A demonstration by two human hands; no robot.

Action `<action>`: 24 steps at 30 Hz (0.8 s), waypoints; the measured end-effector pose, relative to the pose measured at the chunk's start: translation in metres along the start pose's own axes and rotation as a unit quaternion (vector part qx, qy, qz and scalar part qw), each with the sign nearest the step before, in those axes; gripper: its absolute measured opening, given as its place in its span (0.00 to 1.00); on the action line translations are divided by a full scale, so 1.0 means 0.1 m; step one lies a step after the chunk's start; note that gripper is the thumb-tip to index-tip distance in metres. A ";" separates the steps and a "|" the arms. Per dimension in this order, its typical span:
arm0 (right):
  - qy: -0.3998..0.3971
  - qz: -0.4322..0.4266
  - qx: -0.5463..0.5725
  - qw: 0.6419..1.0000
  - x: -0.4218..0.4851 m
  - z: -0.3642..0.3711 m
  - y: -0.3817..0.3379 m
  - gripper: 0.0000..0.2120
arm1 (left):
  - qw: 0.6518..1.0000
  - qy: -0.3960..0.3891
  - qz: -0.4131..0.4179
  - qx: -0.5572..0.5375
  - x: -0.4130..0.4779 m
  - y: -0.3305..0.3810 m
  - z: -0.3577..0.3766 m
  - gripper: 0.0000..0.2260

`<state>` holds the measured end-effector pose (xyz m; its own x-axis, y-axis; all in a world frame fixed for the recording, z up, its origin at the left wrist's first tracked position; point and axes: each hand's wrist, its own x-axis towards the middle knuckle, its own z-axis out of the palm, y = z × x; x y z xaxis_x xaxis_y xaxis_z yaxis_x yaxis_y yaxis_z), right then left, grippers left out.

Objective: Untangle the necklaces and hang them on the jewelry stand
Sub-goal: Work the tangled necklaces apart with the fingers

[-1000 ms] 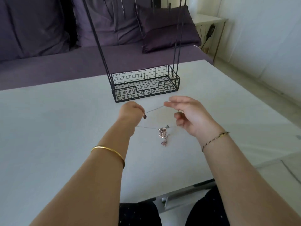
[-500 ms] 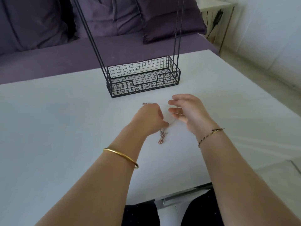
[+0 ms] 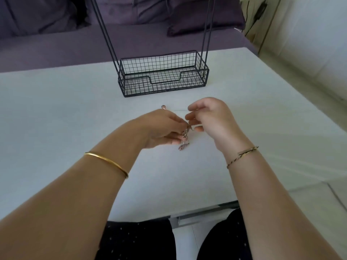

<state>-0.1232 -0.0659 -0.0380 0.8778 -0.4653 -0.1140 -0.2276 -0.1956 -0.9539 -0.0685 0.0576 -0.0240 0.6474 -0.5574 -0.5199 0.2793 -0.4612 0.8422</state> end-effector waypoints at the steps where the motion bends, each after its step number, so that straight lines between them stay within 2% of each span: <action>1: -0.004 0.000 -0.001 1.000 -0.01 0.02 0.00 0.14 | 0.999 -0.010 -0.008 -0.031 0.00 0.00 -0.01 0.05; 6: -0.036 0.009 -0.009 0.999 -0.01 0.01 -0.01 0.13 | 0.998 -0.026 -0.010 -0.060 0.03 0.03 -0.04 0.08; 11: -0.075 0.041 0.019 0.996 -0.01 0.03 -0.02 0.11 | 0.998 -0.002 -0.006 -0.063 0.03 0.07 -0.08 0.06; 15: -0.071 0.022 -0.002 0.997 0.01 -0.03 -0.02 0.07 | 0.995 0.026 -0.008 -0.096 0.02 0.10 -0.12 0.04; 24: -0.088 -0.013 -0.090 0.992 0.00 -0.08 0.00 0.10 | 0.997 0.074 -0.005 -0.034 -0.05 0.08 -0.27 0.08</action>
<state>-0.1260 -0.0725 -0.0356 0.9406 -0.3035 -0.1525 -0.2622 -0.3633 -0.8940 -0.0500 0.0749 -0.0106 0.7406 -0.4430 -0.5052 0.3302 -0.4149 0.8479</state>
